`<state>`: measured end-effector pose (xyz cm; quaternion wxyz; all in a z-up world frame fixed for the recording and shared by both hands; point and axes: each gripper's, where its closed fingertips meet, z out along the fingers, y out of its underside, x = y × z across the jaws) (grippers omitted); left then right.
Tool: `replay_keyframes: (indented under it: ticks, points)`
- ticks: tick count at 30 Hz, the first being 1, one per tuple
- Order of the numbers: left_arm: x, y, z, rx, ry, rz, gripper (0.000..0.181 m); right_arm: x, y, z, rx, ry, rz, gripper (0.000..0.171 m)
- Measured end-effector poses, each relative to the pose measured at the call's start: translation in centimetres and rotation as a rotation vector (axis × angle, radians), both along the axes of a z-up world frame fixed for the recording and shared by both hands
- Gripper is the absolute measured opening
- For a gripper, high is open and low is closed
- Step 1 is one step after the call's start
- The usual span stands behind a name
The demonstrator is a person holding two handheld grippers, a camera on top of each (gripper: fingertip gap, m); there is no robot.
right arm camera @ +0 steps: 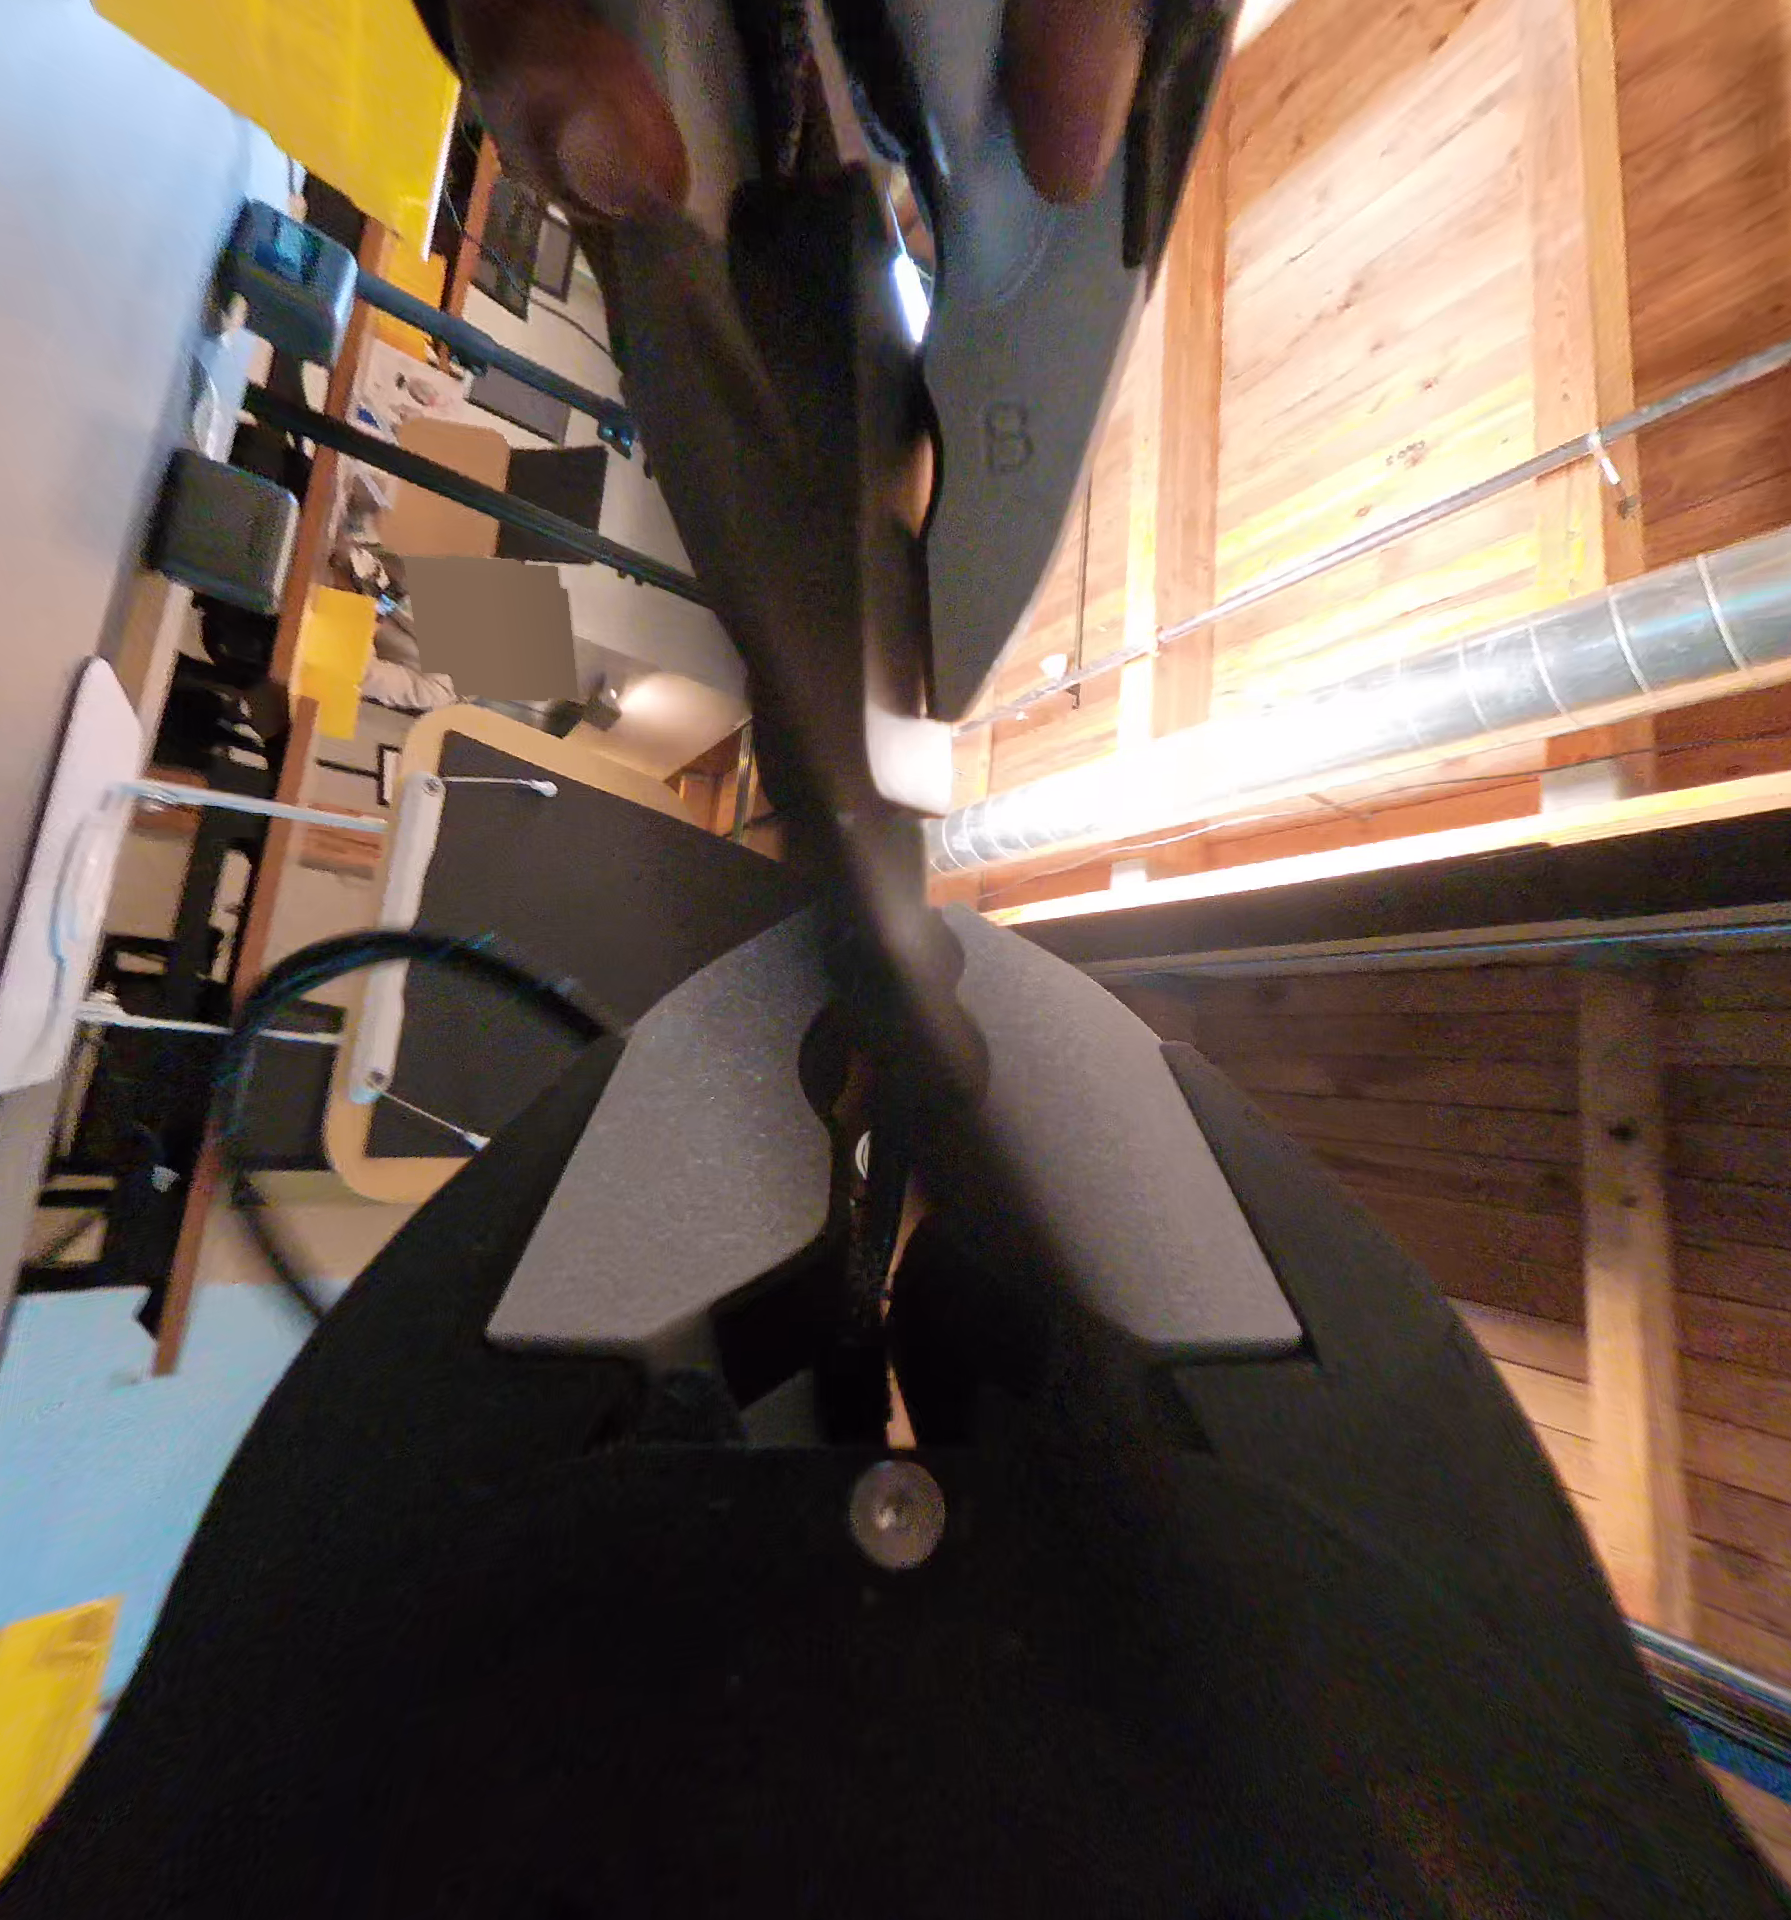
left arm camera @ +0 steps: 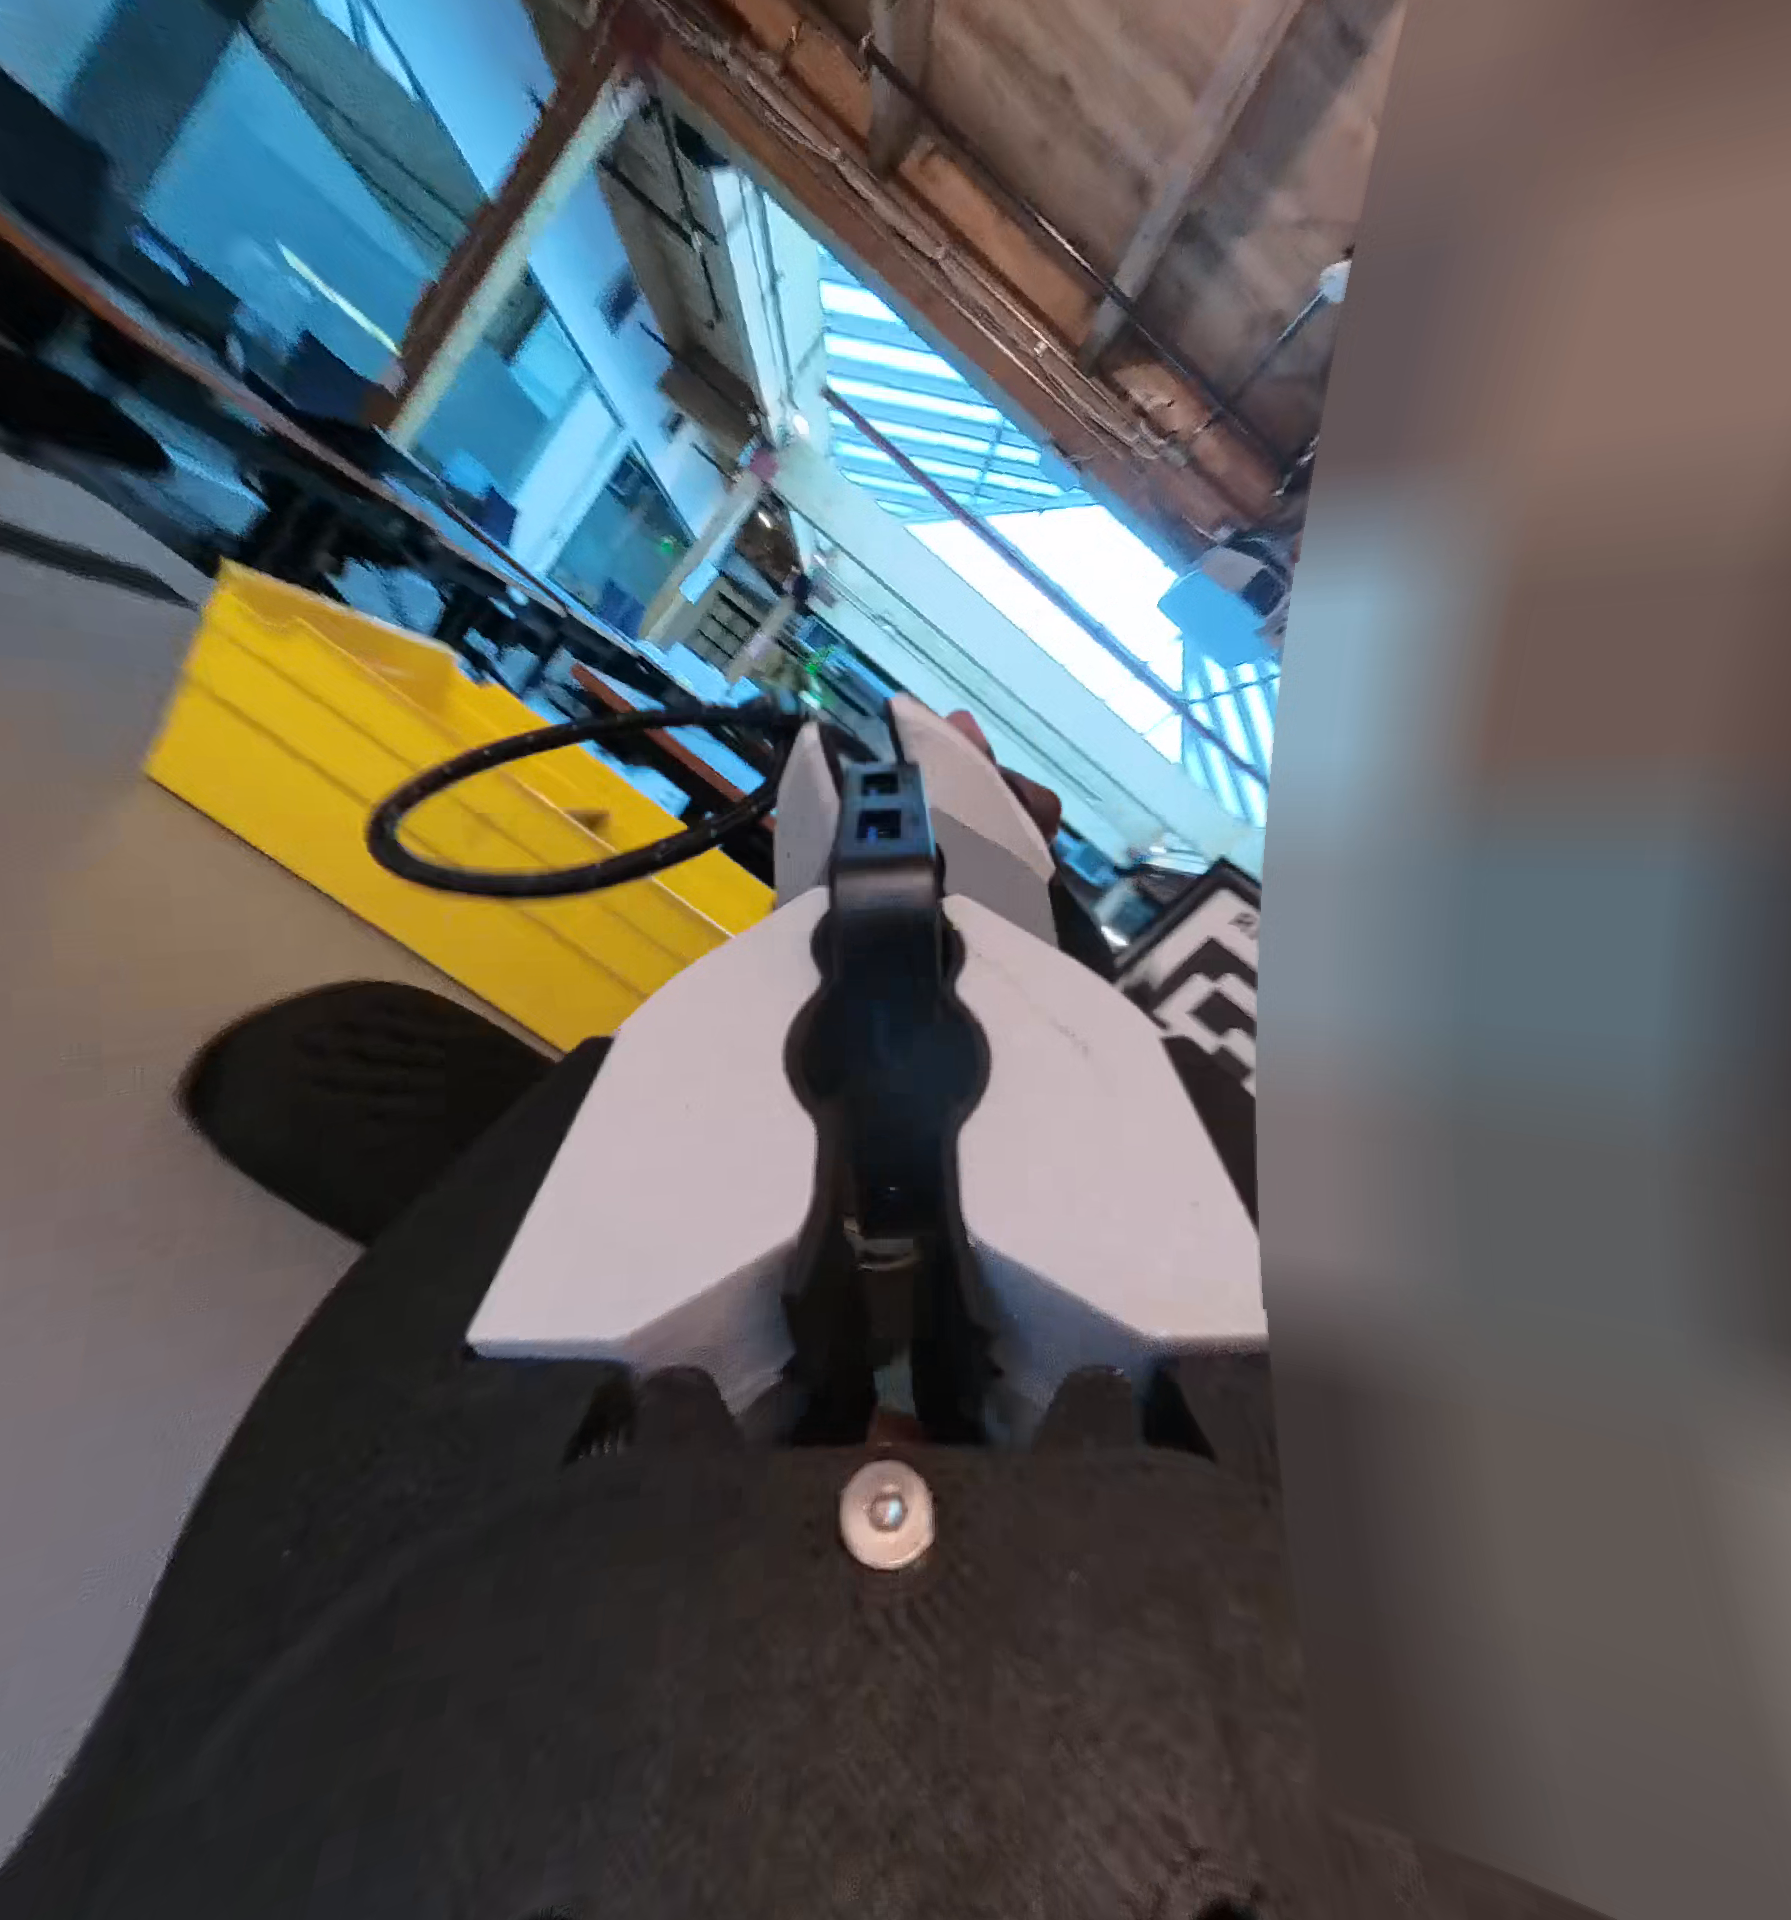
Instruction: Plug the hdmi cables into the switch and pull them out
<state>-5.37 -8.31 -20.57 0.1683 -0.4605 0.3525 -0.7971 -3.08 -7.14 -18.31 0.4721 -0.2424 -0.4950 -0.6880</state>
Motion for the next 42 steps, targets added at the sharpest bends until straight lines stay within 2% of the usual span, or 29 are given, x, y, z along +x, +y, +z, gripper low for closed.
replay_keyframes:
  ticks: [1,3,6,8,11,13,14,15,18,22,24,26,33,34,36,37,39,41,42]
  points:
    - [-0.2,0.7,0.2,0.035,-0.023,0.052,0.013,0.2,-0.1,-0.1,-0.006,0.023,0.011,0.012]
    - [-1.0,2.5,0.7,0.081,-0.04,0.143,0.013,1.7,-0.6,0.1,0.006,0.075,0.001,0.027]
    - [-2.3,5.6,0.9,0.17,-0.035,0.291,0.013,5.1,-1.5,-0.7,-0.044,0.178,-0.042,0.036]
    - [-2.7,7.0,0.2,0.284,0.021,0.387,0.014,7.7,-2.4,-1.8,-0.119,0.34,-0.051,0.037]
    - [-2.8,7.5,-0.7,0.455,0.099,0.46,0.014,9.0,-4.2,-1.8,-0.223,0.753,0.134,0.032]
    - [-2.5,6.8,-0.9,0.527,0.109,0.466,0.013,6.3,-4.8,-0.8,-0.325,0.919,0.345,0.021]
    - [-2.3,6.2,-0.8,0.554,0.106,0.461,0.014,4.6,-4.6,-0.6,-0.378,0.952,0.399,0.019]
    - [-2.0,5.6,-0.8,0.581,0.102,0.451,0.014,3.0,-4.0,-0.9,-0.431,0.94,0.394,0.02]
    - [-1.2,3.7,-1.1,0.667,0.111,0.413,0.014,0.3,-1.4,-3.3,-0.51,0.815,0.232,0.027]
    - [-0.8,2.0,-1.5,0.723,0.121,0.38,0.014,-1.0,0.3,-3.9,-0.473,0.74,0.184,0.031]
    - [-0.7,1.4,-1.3,0.704,0.105,0.351,0.013,-1.1,0.9,-4.3,-0.476,0.72,0.145,0.03]
    - [-0.6,1.0,-1.4,0.701,0.102,0.337,0.014,-0.7,1.0,-4.1,-0.437,0.683,0.105,0.022]
    - [-0.9,0.5,-0.9,0.765,0.102,0.344,0.013,-0.9,0.5,-3.5,-0.413,0.613,0.14,0.022]
    - [-1.2,0.5,-0.7,0.764,0.1,0.345,0.014,-0.6,0.5,-3.4,-0.409,0.613,0.125,0.022]
    - [-4.1,2.4,2.8,0.666,-0.021,0.43,0.014,7.4,0.3,-4.6,-0.351,0.626,-0.267,0.022]
    - [-6.2,3.7,4.7,0.63,-0.075,0.478,0.013,9.5,-0.5,-4.8,-0.342,0.639,-0.266,0.022]
    - [-8.9,5.7,6.9,0.678,-0.128,0.616,0.013,8.2,-3.0,-1.6,-0.295,0.803,0.013,0.021]
    - [-9.5,5.3,7.5,0.735,-0.155,0.642,0.015,5.6,-6.0,3.2,-0.199,0.859,0.322,0.021]
    - [-9.4,4.9,7.5,0.745,-0.165,0.635,0.015,5.7,-7.1,4.9,-0.152,0.862,0.376,0.021]
